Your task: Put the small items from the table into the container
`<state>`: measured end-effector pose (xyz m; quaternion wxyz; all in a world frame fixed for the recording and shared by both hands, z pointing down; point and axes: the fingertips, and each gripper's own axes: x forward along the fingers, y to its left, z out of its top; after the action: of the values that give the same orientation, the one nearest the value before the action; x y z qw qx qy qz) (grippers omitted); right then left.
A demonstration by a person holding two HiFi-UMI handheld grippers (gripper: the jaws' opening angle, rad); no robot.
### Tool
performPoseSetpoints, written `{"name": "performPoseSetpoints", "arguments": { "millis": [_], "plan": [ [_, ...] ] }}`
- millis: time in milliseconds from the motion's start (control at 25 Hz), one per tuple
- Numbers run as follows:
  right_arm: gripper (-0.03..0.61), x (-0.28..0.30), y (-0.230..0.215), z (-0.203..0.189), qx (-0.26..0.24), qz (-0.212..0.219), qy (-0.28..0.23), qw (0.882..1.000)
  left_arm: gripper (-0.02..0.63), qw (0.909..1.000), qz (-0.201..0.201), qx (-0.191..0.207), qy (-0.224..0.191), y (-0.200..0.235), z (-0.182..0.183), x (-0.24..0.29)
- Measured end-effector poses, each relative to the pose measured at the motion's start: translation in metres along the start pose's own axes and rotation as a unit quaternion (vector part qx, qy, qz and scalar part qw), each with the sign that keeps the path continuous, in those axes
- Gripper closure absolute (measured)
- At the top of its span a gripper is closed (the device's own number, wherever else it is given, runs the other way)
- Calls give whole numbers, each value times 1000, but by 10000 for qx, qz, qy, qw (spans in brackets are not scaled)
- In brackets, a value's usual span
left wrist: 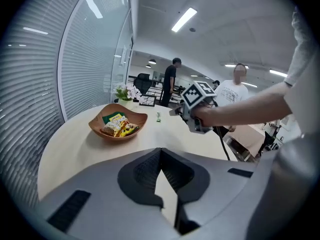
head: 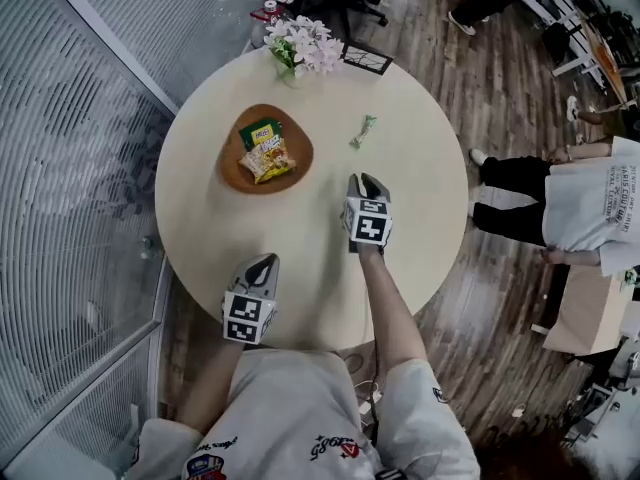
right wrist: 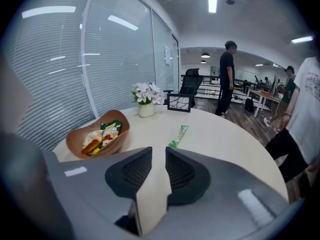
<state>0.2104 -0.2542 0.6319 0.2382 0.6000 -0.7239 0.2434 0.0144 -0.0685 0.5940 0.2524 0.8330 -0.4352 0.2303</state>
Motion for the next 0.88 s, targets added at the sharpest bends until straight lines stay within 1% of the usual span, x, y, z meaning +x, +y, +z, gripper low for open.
{"name": "performPoseSetpoints", "arguments": {
  "millis": [80, 120, 240, 400, 480, 680, 800, 880],
  "plan": [
    [491, 32, -14, 12, -9, -143, 110, 9998, 607, 10000, 33, -31, 88, 6, -7, 2],
    [479, 46, -20, 16, 77, -193, 156, 9997, 607, 9999, 61, -40, 129, 10, -10, 2],
    [479, 83, -40, 24, 589, -327, 285, 9973, 607, 9997, 173, -83, 179, 25, -13, 3],
    [469, 118, -72, 29, 1067, -647, 473, 9911, 607, 9994, 254, -161, 151, 43, -6, 10],
    [468, 130, -79, 27, 1292, -703, 552, 9876, 607, 9991, 325, -212, 193, 50, -5, 8],
    [466, 157, -90, 24, 1007, -854, 753, 9884, 607, 9982, 433, -282, 307, 62, -14, 8],
    [477, 163, -91, 12, 1044, -885, 980, 9857, 607, 9976, 460, -298, 422, 64, -22, 7],
    [549, 163, -89, 8, 1070, -818, 1059, 9852, 607, 9975, 448, -255, 477, 62, -24, 7]
  ]
}}
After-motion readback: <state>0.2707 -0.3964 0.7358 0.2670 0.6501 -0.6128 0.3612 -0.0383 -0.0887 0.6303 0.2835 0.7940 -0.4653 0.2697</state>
